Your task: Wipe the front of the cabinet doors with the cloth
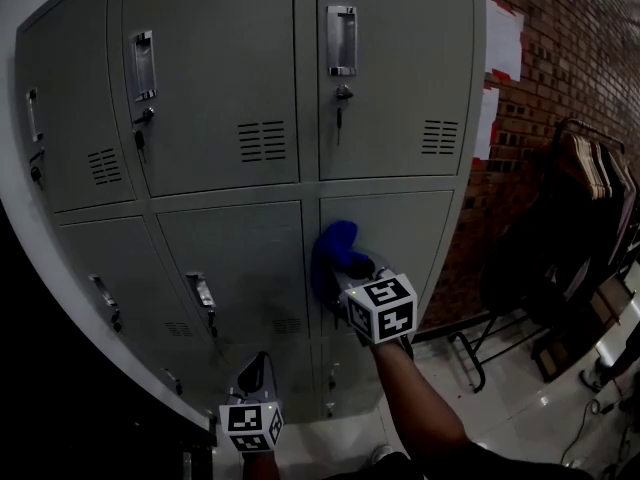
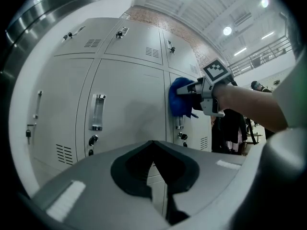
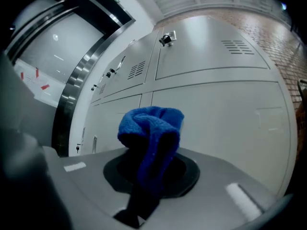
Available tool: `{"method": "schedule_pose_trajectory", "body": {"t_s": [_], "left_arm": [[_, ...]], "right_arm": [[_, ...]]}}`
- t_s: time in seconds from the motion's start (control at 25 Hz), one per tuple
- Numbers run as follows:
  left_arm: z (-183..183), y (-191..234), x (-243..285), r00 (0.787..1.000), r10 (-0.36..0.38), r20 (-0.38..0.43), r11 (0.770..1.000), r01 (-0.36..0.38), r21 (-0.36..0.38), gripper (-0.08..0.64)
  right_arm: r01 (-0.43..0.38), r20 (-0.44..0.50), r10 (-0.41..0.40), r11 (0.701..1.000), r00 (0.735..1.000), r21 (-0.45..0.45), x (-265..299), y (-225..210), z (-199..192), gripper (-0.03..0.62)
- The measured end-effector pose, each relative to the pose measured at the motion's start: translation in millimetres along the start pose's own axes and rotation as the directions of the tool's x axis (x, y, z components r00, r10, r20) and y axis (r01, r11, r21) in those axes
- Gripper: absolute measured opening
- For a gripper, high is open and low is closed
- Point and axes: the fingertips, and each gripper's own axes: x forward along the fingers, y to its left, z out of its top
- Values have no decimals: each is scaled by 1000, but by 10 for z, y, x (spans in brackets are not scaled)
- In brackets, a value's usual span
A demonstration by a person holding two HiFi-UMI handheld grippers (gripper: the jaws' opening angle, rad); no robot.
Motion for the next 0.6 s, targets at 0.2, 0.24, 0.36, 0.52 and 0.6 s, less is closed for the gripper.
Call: {"method": "schedule_pose_trajectory", "body": {"t_s": [0.2,0.24,0.36,0.52,0.6], "left_arm": [[8,-39,44,1000,-17,2,1000,17,6,14],[11,-42,59,1000,-19,2,1000,19,10,14],[-43,-71,120,1000,-23,-14,1000,23,6,14],[-119,-146,134,998,-45,-33,999,44,-7,14],[-141,-188,125,998,-58,-35,998,58,-8,14]], "right_arm": [[33,-8,-33,999,999,2,-51,-132,-17,60],[46,-10,-46,999,999,0,-72,-187,-30,60],[83,-17,-83,997,996,-4,-164,-383,-78,60],[136,-30,-136,991,990,-3,-353,-667,-165,60],[162,-35,-162,987,986,-3,-464,-835,-203,60]]}}
